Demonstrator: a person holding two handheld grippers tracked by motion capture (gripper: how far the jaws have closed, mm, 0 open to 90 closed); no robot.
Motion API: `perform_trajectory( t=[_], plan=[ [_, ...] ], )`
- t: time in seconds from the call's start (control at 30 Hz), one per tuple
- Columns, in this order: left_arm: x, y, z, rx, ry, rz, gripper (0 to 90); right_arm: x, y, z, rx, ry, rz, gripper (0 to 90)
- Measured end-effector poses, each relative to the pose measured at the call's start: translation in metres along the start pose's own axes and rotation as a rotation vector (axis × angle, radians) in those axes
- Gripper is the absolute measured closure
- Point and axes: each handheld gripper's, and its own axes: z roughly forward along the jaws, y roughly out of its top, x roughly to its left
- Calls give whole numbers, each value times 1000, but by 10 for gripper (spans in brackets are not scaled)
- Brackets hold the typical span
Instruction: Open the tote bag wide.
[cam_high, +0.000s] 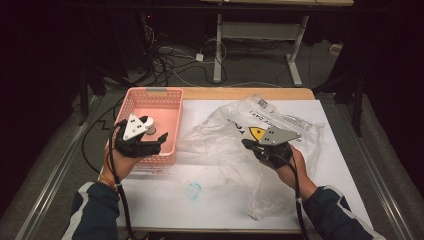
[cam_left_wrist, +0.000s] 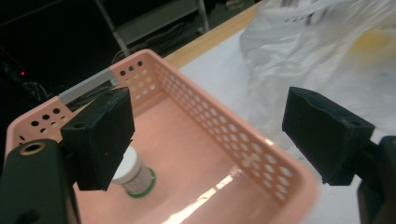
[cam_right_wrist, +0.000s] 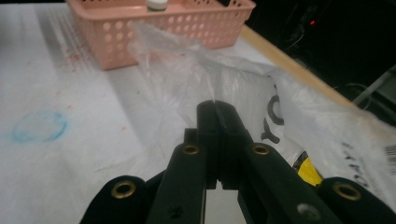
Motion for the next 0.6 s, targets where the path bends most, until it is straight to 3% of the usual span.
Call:
perform_trajectory(
  t=[0.07, 0.17, 0.33, 0.4, 0.47, 0.6],
  plan=[
    [14, 6, 14, 41, 7, -8, 164, -3, 9, -6, -44, -43, -9, 900],
    [29, 12, 31, 107, 23, -3, 164, -5, 15, -12, -72, -72, -16, 900],
    [50, 10, 69, 284, 27, -51, 165, -11, 19, -19, -101, -108, -15, 900],
    [54, 6, 84, 363, 39, -45, 165, -12, 19, -20, -105, -110, -10, 900],
    [59, 1, 97, 430, 43, -67, 161, -14, 18, -21, -104, -102, -6, 900],
    [71, -7, 113, 523, 85, -100, 180, -18, 13, -20, -101, -73, -18, 900]
  ],
)
